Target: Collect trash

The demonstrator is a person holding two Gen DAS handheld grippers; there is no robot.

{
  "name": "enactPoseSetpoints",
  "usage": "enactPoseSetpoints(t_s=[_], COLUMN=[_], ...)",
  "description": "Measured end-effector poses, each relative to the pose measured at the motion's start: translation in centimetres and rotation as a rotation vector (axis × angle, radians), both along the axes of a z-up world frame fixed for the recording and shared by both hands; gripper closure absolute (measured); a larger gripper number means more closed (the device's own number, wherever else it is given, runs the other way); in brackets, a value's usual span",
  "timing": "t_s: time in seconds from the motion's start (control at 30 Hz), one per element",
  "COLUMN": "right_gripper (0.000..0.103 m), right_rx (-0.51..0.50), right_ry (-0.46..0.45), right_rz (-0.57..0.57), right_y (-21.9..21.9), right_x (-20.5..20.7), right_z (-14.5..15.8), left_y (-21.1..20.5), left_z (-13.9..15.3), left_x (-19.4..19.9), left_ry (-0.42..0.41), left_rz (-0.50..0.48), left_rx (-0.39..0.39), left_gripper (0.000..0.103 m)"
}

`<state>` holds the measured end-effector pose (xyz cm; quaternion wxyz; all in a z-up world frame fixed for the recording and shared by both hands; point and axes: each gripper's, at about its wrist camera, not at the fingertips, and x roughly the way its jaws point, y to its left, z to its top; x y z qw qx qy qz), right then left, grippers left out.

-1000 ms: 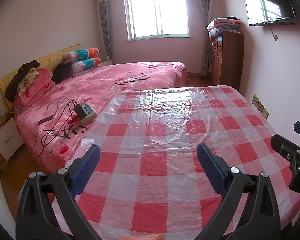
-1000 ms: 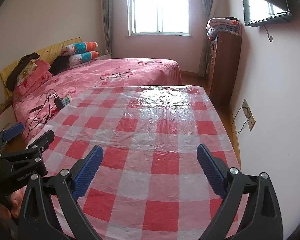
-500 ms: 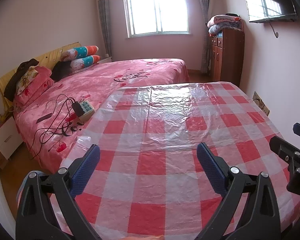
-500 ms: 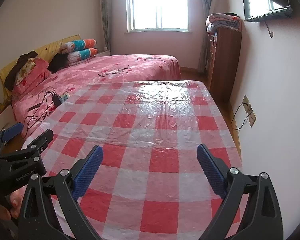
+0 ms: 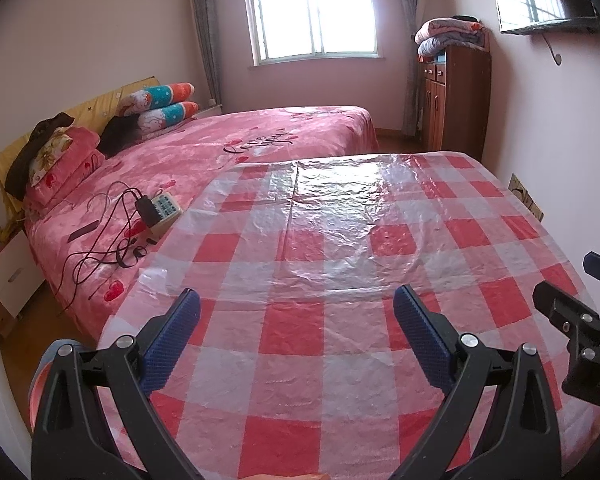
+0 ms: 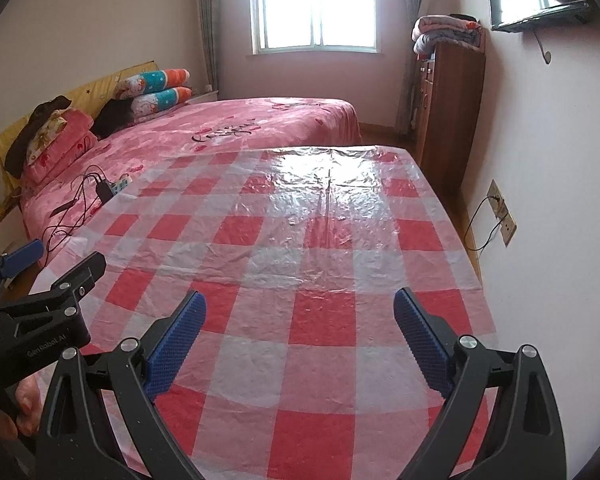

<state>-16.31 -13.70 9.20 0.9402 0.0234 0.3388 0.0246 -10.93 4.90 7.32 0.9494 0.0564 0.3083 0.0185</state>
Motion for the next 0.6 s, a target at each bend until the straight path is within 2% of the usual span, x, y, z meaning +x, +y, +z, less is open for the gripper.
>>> enactPoseSetpoints(t_s=[0.2, 0.27, 0.5, 0.6], right_gripper=[0.009, 0.009, 0.009, 0.009], right_rx=[0.01, 0.016, 0.015, 0.001], right_ry=[0.034, 0.053, 0.156, 0.215], right_rz=[-0.006, -0.008, -0.039, -0.054], right_y=[-0.4, -0.5, -1.0, -0.9], right_x=[1.8, 2.7, 6.6, 8.3], right_z=[-1.4, -2.0, -4.3, -5.4], left_y=[-0.1, -0.1, -0.9, -0.9], left_z=[-1.0, -1.4, -5.0, -6.4], left_x=[1.4, 2.2, 7.1, 8.9], left_ry=[0.004, 0.028, 0.209, 0.273], left_rz=[0.024, 0.028, 0.065, 0.085], left_rx=[-0.02, -0.033, -0.01, -0.026], left_gripper=[0.006, 0.006, 0.006, 0.006])
